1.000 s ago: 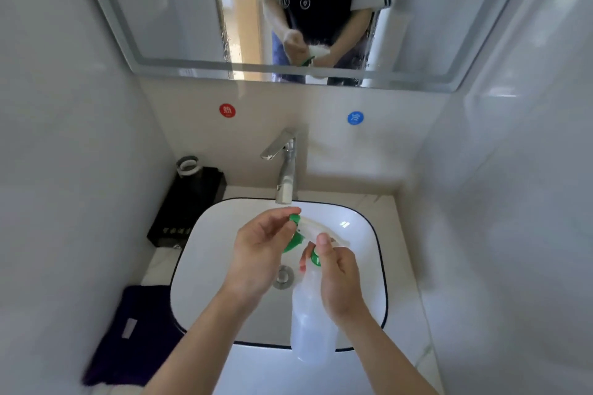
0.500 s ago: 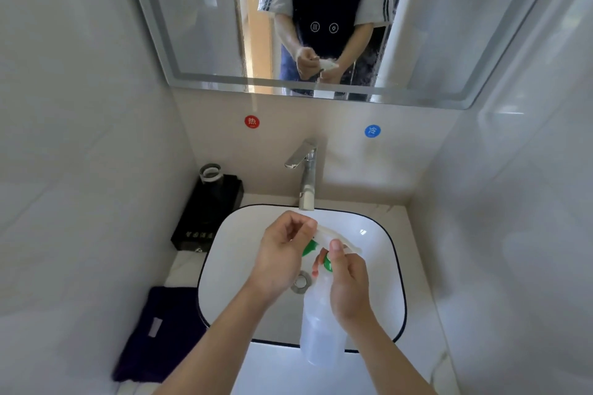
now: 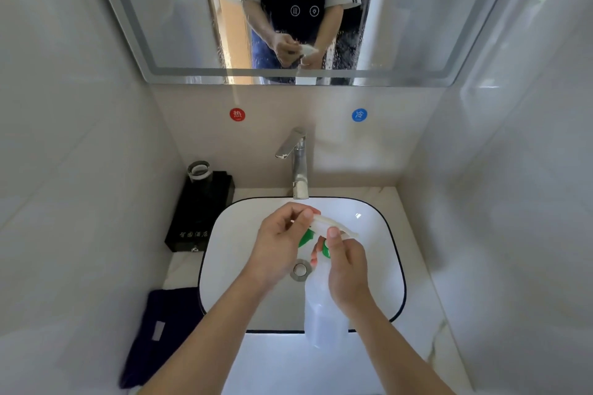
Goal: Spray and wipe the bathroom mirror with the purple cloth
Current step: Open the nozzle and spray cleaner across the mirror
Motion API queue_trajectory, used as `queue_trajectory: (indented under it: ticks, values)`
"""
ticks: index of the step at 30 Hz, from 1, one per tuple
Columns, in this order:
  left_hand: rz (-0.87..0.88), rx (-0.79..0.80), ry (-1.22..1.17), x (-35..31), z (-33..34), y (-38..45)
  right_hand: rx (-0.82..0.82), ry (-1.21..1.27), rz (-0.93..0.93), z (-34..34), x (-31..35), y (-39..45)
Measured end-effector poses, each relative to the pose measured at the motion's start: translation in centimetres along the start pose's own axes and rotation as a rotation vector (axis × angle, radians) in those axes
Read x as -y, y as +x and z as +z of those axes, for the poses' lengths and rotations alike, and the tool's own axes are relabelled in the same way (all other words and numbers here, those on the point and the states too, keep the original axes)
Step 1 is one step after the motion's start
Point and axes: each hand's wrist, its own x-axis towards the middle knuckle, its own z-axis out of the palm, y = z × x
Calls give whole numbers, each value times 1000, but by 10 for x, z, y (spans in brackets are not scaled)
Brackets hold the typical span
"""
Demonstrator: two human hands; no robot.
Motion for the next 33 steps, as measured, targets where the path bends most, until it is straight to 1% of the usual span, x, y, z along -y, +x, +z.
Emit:
queue_trajectory:
  ticks: [8,19,24,27,29,33]
  values:
    - [-52,-33,-62,6,2,-1,-38,-18,-16,2,-5,-2]
    - [-50,-41,-14,10,1,3,-58,-29,-41,4,-4,-2]
    - [-27,-4,-1,10,-2,0,-64,-33,-38,2,-5,-4]
    - [18,66,69,12,-5,-2,-69,-33,-34,5,-5,-1]
    - [33,83,103,12,-6,-1,-70,-42,-38,7,-5,-1]
    - [-16,75,110,5,-5,3,-72,-49,-51,4,-6,-4]
